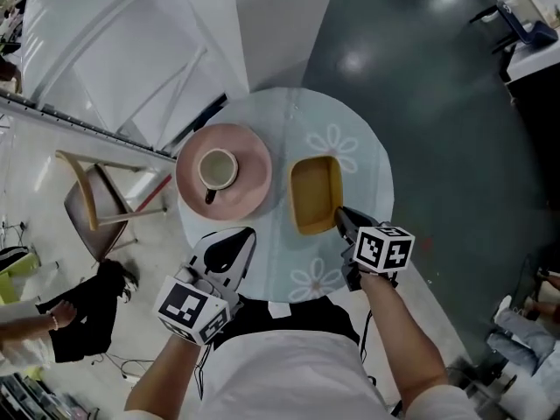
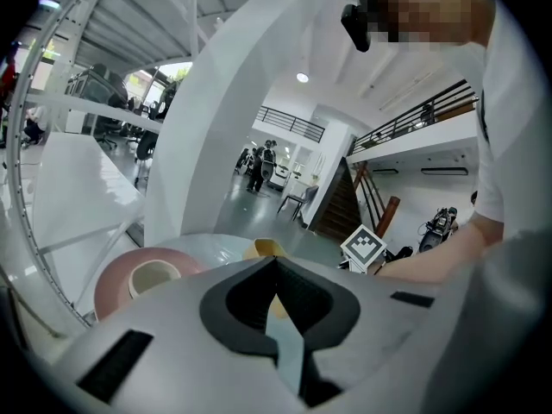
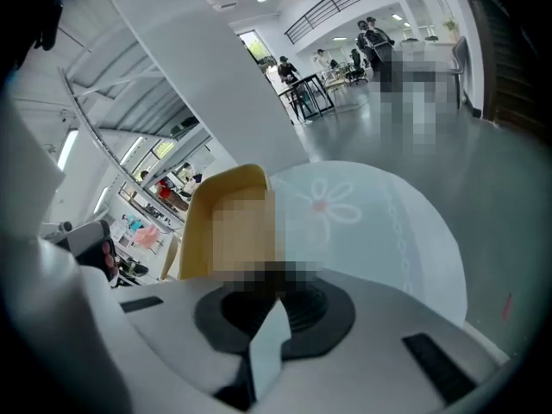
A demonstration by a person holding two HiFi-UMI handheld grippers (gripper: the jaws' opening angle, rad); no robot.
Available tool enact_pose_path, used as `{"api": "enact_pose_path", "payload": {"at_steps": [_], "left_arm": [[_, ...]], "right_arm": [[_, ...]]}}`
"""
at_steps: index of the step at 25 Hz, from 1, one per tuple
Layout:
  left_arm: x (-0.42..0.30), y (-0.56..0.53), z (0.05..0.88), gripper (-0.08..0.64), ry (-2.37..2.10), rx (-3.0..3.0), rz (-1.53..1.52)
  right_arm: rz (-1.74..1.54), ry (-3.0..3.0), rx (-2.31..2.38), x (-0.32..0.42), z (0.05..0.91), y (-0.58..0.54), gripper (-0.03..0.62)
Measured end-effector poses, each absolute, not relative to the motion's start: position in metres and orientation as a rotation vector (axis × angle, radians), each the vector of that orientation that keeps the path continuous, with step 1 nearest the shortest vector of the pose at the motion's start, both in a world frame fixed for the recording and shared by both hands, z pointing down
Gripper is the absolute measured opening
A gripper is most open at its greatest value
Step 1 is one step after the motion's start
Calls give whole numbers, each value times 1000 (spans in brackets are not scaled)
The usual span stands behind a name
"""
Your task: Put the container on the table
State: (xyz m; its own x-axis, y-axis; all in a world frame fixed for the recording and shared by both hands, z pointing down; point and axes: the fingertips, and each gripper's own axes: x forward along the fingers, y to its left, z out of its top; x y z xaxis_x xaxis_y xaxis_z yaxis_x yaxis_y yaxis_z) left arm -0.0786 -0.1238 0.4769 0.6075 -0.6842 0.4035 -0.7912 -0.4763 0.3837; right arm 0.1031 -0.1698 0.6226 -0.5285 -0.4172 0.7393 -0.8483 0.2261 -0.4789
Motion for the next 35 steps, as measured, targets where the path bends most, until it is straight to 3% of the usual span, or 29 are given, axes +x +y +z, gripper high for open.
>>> {"api": "enact_pose_path", "payload": {"at_steps": [35], "left_arm": [[-101,-129,515,21,-1188,2197,221]], "right_arm": [[1068,-1836,1078,92,682,-184,28]]}}
